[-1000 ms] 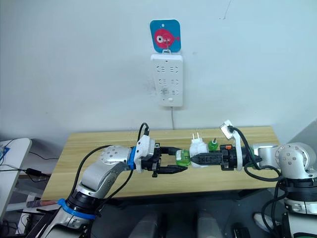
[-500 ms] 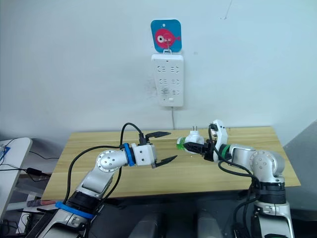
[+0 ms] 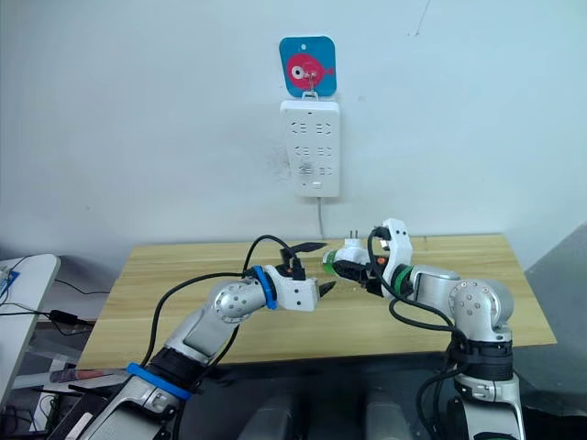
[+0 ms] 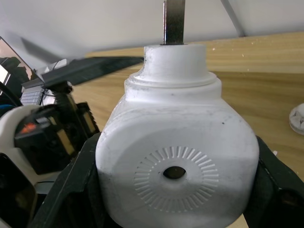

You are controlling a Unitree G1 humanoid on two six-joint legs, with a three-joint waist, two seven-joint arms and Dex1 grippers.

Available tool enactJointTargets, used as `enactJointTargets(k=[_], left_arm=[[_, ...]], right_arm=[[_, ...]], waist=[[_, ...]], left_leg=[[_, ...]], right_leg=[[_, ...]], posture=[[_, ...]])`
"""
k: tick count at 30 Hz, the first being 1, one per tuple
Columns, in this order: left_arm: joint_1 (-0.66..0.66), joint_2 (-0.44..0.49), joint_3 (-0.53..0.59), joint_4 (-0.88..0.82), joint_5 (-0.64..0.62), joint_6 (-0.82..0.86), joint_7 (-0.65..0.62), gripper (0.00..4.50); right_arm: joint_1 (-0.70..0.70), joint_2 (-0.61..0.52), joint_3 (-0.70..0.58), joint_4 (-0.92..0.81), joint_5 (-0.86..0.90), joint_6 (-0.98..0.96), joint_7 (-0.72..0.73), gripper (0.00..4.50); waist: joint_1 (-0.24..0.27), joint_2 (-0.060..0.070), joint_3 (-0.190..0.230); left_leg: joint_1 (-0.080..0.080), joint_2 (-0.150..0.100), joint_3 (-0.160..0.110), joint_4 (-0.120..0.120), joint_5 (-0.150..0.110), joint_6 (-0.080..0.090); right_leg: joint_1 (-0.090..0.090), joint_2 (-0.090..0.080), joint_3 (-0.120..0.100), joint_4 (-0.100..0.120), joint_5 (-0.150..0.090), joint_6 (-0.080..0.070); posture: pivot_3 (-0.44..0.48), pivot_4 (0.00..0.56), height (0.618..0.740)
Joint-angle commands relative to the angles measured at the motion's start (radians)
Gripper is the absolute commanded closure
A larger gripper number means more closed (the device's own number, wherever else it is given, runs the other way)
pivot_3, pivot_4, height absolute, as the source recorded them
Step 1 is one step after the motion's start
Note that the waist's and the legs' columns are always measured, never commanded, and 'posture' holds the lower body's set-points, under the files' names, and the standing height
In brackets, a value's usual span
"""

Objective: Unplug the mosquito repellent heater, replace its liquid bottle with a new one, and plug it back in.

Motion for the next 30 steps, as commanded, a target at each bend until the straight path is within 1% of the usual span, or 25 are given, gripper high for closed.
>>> enactJointTargets(k=[1,5,8,11,12,14,18,22,23,25,27,29,30], left_arm=[[-0.019,-0.014,-0.012,-0.013,0.017,0.005,0.026,0.0],[-0.023,-0.026,-0.027,-0.03,0.028,0.01,0.028,0.0],[-0.025,-0.027,-0.032,-0.029,0.032,0.027,0.016,0.58],[-0.025,-0.024,-0.035,-0.023,0.028,0.031,0.01,1.47],[-0.025,-0.023,-0.036,-0.023,0.026,0.033,0.007,1.83],[-0.022,-0.021,-0.037,-0.025,0.024,0.033,0.003,2.28],[-0.022,-0.021,-0.035,-0.023,0.021,0.03,-0.004,2.28],[-0.025,-0.02,-0.034,-0.019,0.015,0.024,-0.005,2.28],[-0.02,-0.027,-0.025,-0.015,-0.004,0.033,-0.005,2.28],[-0.008,-0.042,-0.005,-0.006,-0.041,0.057,-0.006,2.28],[0.022,-0.085,0.048,0.016,-0.14,0.113,-0.011,2.28],[0.064,-0.171,0.147,0.014,-0.331,0.208,-0.03,2.28],[0.08,-0.204,0.189,0.001,-0.414,0.25,-0.044,2.28]], right_arm=[[-0.004,0.009,-0.005,-0.051,0.011,0.006,0.001,1.46],[-0.01,0.01,-0.005,-0.054,0.012,0.013,0.005,1.46],[-0.018,0.011,-0.008,-0.058,0.02,0.025,0.009,1.46],[-0.023,0.014,-0.011,-0.063,0.033,0.04,0.015,1.46],[-0.023,0.015,-0.012,-0.066,0.038,0.046,0.018,1.46],[-0.022,0.018,-0.014,-0.073,0.047,0.059,0.024,1.46],[-0.023,0.019,-0.007,-0.093,0.066,0.067,0.052,1.46],[-0.023,0.004,0.021,-0.118,0.048,0.009,0.096,0.08],[-0.017,0.0,0.032,-0.129,0.009,-0.054,0.104,0.0],[-0.007,0.0,0.044,-0.138,-0.043,-0.149,0.116,0.0],[0.001,0.034,0.014,-0.123,-0.054,-0.218,0.106,0.0],[0.014,0.058,0.013,-0.12,-0.093,-0.333,0.123,0.0],[0.026,0.055,0.032,-0.125,-0.132,-0.399,0.139,0.0]], waist=[[0.0,0.0,-0.002],[0.0,0.0,-0.006],[0.0,0.0,-0.01],[-0.001,0.0,-0.011],[-0.001,0.0,-0.011],[-0.001,0.0,-0.011],[-0.001,0.0,-0.011],[-0.001,0.0,-0.011],[-0.001,0.0,-0.011],[-0.001,0.0,-0.011],[-0.002,0.0,-0.012],[-0.004,0.0,-0.014],[-0.006,0.0,-0.014]], left_leg=[[0.0,0.0,0.0,0.0,0.0,0.0],[0.0,0.0,0.0,0.0,0.0,0.0],[0.0,0.0,0.0,0.0,0.0,0.0],[0.0,0.0,0.0,0.0,0.0,0.0],[0.0,0.0,0.0,0.0,0.0,0.0],[0.0,0.0,0.0,0.0,0.0,0.0],[0.0,0.0,0.0,0.0,0.0,0.0],[0.0,0.0,0.0,0.0,0.0,0.0],[0.0,0.0,0.0,0.0,0.0,0.0],[0.0,0.0,0.0,0.0,0.0,0.0],[0.0,0.0,0.0,0.0,0.0,0.0],[0.0,0.0,0.0,0.0,0.0,0.0],[0.0,0.0,0.0,0.0,0.0,0.0]], right_leg=[[0.0,0.0,0.0,0.0,0.0,0.0],[0.0,0.0,0.0,0.0,0.0,0.0],[0.0,0.0,0.0,0.0,0.0,0.0],[0.0,0.0,0.0,0.0,0.0,0.0],[0.0,0.0,0.0,0.0,0.0,0.0],[0.0,0.0,0.0,0.0,0.0,0.0],[0.0,0.0,0.0,0.0,0.0,0.0],[0.0,0.0,0.0,0.0,0.0,0.0],[0.0,0.0,0.0,0.0,0.0,0.0],[0.0,0.0,-0.001,0.0,0.0,0.0],[0.0,0.0,-0.001,0.0,0.0,0.0],[0.0,0.0,-0.001,0.0,0.0,0.0],[0.0,0.0,-0.001,0.0,0.0,0.0]], posture=[[-0.005,0.124,0.74],[-0.008,0.122,0.74],[-0.008,0.121,0.74],[-0.011,0.123,0.74],[-0.011,0.123,0.74],[-0.012,0.125,0.74],[-0.013,0.127,0.74],[-0.015,0.128,0.74],[-0.015,0.128,0.74],[-0.017,0.129,0.74],[-0.019,0.131,0.74],[-0.025,0.135,0.74],[-0.025,0.135,0.74]])
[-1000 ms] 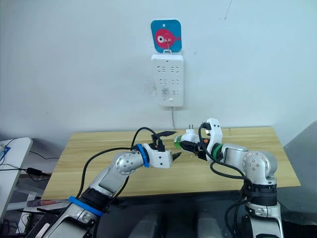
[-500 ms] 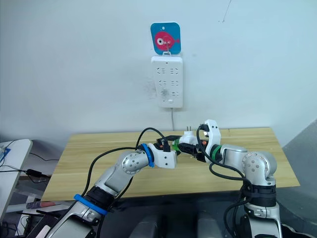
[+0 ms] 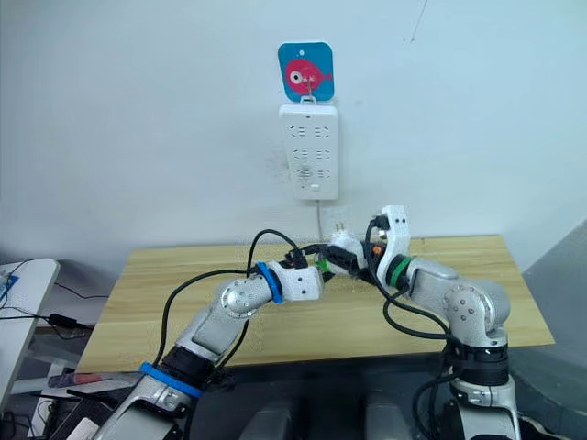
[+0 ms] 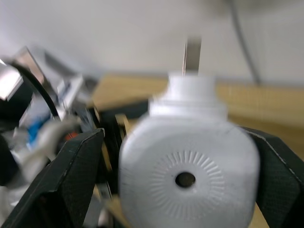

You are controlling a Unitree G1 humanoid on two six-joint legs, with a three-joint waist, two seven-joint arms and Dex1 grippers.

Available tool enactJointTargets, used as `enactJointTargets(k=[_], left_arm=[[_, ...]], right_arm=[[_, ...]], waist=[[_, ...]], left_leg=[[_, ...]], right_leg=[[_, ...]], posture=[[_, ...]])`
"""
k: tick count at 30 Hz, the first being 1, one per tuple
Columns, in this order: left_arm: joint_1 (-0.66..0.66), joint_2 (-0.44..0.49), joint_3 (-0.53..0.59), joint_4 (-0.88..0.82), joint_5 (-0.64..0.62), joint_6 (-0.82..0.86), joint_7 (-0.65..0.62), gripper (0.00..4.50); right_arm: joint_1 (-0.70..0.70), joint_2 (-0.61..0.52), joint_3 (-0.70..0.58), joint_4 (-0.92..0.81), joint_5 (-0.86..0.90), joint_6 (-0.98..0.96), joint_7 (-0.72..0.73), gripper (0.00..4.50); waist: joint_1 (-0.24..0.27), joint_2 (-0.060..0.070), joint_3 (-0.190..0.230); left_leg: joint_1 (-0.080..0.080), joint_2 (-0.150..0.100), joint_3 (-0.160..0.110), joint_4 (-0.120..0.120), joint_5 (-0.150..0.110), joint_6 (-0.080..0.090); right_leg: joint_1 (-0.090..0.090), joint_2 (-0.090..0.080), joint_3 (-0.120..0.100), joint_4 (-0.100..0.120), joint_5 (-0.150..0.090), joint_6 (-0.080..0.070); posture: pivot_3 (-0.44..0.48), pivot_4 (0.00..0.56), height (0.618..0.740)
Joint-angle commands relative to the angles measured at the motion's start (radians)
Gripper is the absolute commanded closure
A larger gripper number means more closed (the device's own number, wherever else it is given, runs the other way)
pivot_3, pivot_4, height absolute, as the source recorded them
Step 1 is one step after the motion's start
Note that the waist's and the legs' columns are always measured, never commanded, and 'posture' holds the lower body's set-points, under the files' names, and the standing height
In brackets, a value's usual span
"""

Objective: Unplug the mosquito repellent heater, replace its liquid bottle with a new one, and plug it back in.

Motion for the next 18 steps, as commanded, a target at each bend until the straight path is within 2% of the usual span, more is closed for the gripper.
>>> enactJointTargets(k=[1,4,11,18], left_arm=[[0.049,-0.093,0.132,-0.026,-0.275,0.131,-0.039,2.28],[0.068,-0.128,0.175,-0.088,-0.391,0.188,-0.07,2.28],[0.075,-0.176,0.206,-0.193,-0.556,0.355,-0.083,2.28],[0.076,-0.173,0.181,-0.246,-0.569,0.434,-0.053,2.28]], right_arm=[[0.026,0.004,0.025,-0.053,-0.093,-0.226,0.066,0.0],[0.051,0.023,0.057,-0.055,-0.117,-0.292,0.086,0.0],[0.067,0.064,0.111,-0.052,-0.135,-0.318,0.074,0.0],[0.065,0.033,0.2,-0.026,-0.251,-0.384,0.085,0.0]], waist=[[-0.003,0.0,0.0],[-0.005,0.0,0.0],[-0.006,0.0,0.0],[-0.005,0.0,0.0]], left_leg=[[0.0,0.0,0.0,0.0,0.0,0.0],[0.0,0.0,-0.001,0.0,0.0,0.0],[0.0,0.0,-0.001,0.0,0.0,0.0],[0.001,0.0,-0.001,0.0,0.0,-0.001]], right_leg=[[0.0,0.0,0.0,0.0,0.0,0.0],[0.0,0.0,0.0,0.0,0.0,0.0],[0.001,0.001,0.0,0.0,0.0,0.0],[0.001,0.001,0.0,0.0,0.0,0.0]], posture=[[-0.027,0.136,0.74],[-0.028,0.138,0.74],[-0.03,0.14,0.74],[-0.03,0.14,0.74]])
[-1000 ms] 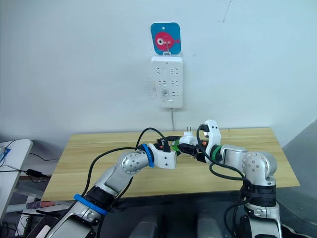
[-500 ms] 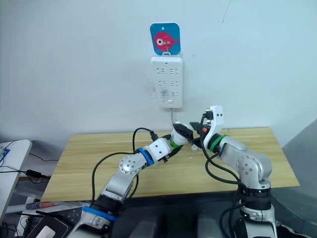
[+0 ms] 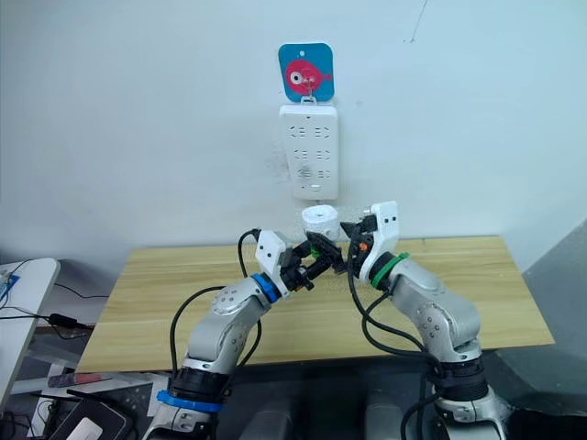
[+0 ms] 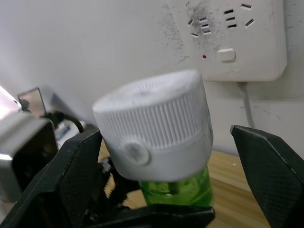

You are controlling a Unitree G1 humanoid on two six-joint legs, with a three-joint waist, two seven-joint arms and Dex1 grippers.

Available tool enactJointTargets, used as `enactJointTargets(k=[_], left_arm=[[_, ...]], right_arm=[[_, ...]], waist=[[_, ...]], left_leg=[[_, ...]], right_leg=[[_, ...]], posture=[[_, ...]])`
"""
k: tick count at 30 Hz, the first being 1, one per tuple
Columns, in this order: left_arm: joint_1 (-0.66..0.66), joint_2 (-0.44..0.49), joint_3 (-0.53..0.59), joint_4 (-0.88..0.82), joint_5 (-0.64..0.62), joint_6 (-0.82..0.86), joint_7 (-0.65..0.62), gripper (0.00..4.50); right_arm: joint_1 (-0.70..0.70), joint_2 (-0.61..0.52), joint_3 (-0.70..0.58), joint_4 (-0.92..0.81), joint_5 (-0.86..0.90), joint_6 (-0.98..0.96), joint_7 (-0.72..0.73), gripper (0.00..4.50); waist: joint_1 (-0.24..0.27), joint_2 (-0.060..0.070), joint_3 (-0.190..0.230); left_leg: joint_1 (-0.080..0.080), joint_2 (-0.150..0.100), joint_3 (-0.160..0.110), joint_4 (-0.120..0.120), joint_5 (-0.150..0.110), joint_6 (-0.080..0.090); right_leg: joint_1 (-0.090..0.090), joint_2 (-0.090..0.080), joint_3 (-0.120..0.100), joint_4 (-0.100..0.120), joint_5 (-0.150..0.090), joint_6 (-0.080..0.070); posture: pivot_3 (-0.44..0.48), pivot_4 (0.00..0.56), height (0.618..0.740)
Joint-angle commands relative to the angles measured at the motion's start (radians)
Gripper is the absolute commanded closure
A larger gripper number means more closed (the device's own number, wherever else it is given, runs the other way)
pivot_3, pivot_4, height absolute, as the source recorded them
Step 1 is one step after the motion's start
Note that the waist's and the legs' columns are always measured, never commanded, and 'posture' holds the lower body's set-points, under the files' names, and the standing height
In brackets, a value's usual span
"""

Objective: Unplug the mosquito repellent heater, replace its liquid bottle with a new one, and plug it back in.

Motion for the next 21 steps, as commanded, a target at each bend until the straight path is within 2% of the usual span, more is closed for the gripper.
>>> enactJointTargets(k=[1,15,18,20,21], left_arm=[[-0.003,0.0,-0.014,-0.052,-0.006,0.013,0.016,2.28],[0.003,0.012,-0.067,-0.062,0.058,0.004,0.074,2.28],[0.0,0.01,-0.076,-0.064,0.063,-0.005,0.074,2.28],[0.003,0.011,-0.084,-0.068,0.067,-0.006,0.071,2.28],[0.006,0.011,-0.086,-0.07,0.068,-0.006,0.071,2.28]], right_arm=[[-0.008,0.008,0.017,-0.012,-0.03,-0.042,0.006,0.0],[-0.024,0.059,0.034,0.036,-0.125,-0.091,-0.024,0.0],[-0.02,0.052,0.04,0.038,-0.133,-0.08,-0.016,0.62],[-0.017,0.053,0.039,0.035,-0.129,-0.077,-0.011,1.31],[-0.016,0.053,0.038,0.032,-0.129,-0.078,-0.009,1.42]], waist=[[0.0,0.0,0.0],[0.003,0.0,0.0],[0.003,0.0,0.0],[0.003,0.0,0.0],[0.003,0.0,0.0]], left_leg=[[0.0,0.0,0.0,0.0,0.0,0.0],[0.0,0.0,0.0,0.0,0.0,0.0],[0.0,0.0,0.0,0.0,0.0,0.0],[0.0,0.0,0.0,0.0,0.0,0.0],[0.0,0.0,0.0,0.0,0.0,0.0]], right_leg=[[0.0,0.0,0.0,0.0,0.0,0.0],[0.0,0.0,0.001,0.0,0.0,0.0],[0.0,0.0,0.001,0.0,0.0,0.0],[0.0,0.0,0.001,0.0,0.0,0.0],[0.0,0.0,0.001,0.0,0.0,0.0]], posture=[[-0.034,0.141,0.74],[-0.026,0.141,0.74],[-0.024,0.14,0.74],[-0.024,0.139,0.74],[-0.023,0.139,0.74]])
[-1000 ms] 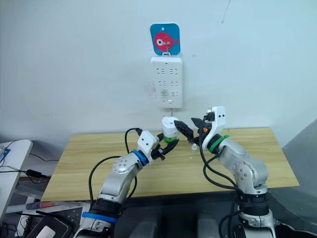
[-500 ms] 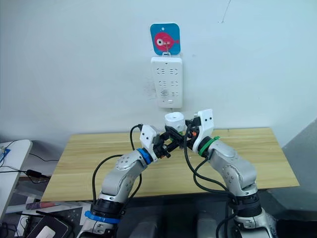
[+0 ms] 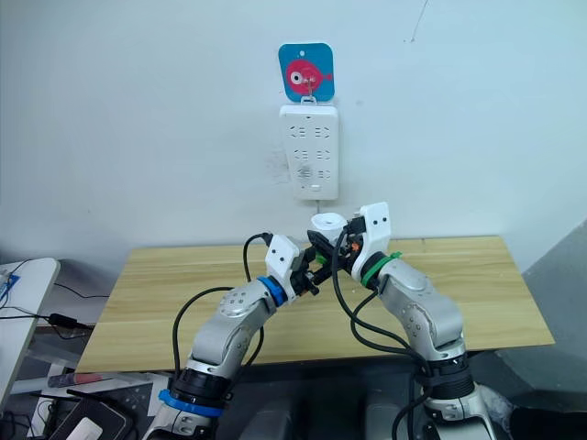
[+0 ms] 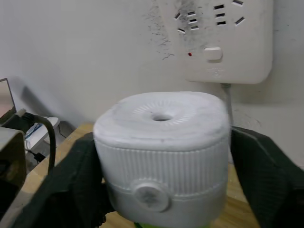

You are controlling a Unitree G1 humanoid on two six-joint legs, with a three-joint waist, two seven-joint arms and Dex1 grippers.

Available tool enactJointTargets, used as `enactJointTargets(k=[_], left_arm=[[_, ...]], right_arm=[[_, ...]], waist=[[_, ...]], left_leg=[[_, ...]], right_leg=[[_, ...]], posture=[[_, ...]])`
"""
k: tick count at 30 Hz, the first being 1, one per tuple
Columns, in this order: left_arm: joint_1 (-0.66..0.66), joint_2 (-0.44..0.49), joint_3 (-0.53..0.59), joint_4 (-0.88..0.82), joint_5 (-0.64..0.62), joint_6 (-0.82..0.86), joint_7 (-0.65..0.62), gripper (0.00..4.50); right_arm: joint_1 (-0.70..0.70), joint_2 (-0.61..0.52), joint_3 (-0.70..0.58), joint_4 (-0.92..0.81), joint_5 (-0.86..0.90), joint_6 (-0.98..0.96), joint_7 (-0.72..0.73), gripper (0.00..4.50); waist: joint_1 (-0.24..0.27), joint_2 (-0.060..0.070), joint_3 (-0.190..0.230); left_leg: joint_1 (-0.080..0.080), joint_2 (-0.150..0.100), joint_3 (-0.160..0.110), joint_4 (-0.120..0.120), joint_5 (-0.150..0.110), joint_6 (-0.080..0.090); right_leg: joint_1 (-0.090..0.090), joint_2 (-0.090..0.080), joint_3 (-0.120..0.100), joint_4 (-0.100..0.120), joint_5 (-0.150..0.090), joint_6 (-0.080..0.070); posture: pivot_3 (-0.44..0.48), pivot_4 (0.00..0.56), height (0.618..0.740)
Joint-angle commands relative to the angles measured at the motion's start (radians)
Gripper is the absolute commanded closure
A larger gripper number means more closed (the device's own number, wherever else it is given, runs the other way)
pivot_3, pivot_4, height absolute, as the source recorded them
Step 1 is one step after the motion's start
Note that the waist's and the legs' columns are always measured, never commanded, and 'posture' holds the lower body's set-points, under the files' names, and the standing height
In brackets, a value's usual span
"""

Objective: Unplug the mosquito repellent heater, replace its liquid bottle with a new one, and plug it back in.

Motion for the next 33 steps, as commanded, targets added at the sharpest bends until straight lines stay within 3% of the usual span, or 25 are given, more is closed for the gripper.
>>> enactJointTargets(k=[1,7,14,19,23,29,33], left_arm=[[0.002,-0.004,-0.02,-0.059,0.0,-0.038,-0.01,2.28],[0.007,0.012,-0.015,-0.06,0.026,-0.076,-0.002,2.28],[0.045,0.128,-0.027,-0.058,0.076,-0.226,-0.082,0.02],[-0.016,0.188,0.061,-0.017,0.065,-0.292,-0.069,0.0],[-0.166,0.2,0.135,0.076,0.014,-0.277,-0.072,0.0],[-0.438,0.2,0.143,0.408,0.075,-0.375,-0.083,0.0],[-0.552,0.185,0.167,0.577,0.075,-0.446,-0.08,0.0]], right_arm=[[-0.005,-0.003,-0.002,-0.027,0.0,-0.007,0.01,1.41],[0.003,-0.012,-0.017,-0.015,-0.02,-0.031,0.015,1.41],[0.025,-0.034,-0.078,0.036,-0.085,-0.117,-0.027,1.41],[0.054,-0.056,-0.139,0.029,-0.117,-0.163,-0.061,1.41],[0.06,-0.065,-0.135,0.019,-0.117,-0.2,-0.033,1.41],[0.047,-0.042,-0.137,0.031,-0.114,-0.23,-0.031,1.41],[0.049,-0.029,-0.14,0.022,-0.11,-0.235,-0.033,1.41]], waist=[[0.0,0.0,0.0],[0.001,0.0,0.0],[0.004,0.0,0.0],[0.006,0.0,0.0],[0.006,0.0,0.0],[0.005,0.0,0.0],[-0.001,0.0,0.0]], left_leg=[[0.0,0.0,0.0,0.0,0.0,0.0],[0.0,0.0,0.0,0.0,0.0,0.0],[0.0,0.0,0.0,-0.001,0.0,0.0],[0.0,0.0,0.0,-0.001,0.0,0.0],[0.0,0.0,0.0,0.0,0.001,-0.001],[0.0,-0.001,0.001,0.0,0.001,-0.001],[0.0,-0.001,0.002,0.0,0.001,-0.001]], right_leg=[[0.0,0.0,0.0,0.0,0.0,0.0],[0.0,0.0,0.0,0.0,0.0,0.0],[0.0,0.0,0.0,0.0,0.0,0.0],[0.0,0.0,0.0,0.0,0.0,0.0],[0.0,0.001,-0.001,0.0,0.0,0.0],[0.0,0.001,-0.001,0.0,0.0,0.0],[-0.001,0.001,-0.001,0.0,0.0,0.0]], posture=[[-0.022,0.137,0.74],[-0.019,0.136,0.74],[0.001,0.133,0.74],[-0.001,0.129,0.74],[-0.012,0.125,0.74],[-0.037,0.123,0.74],[-0.066,0.121,0.74]])
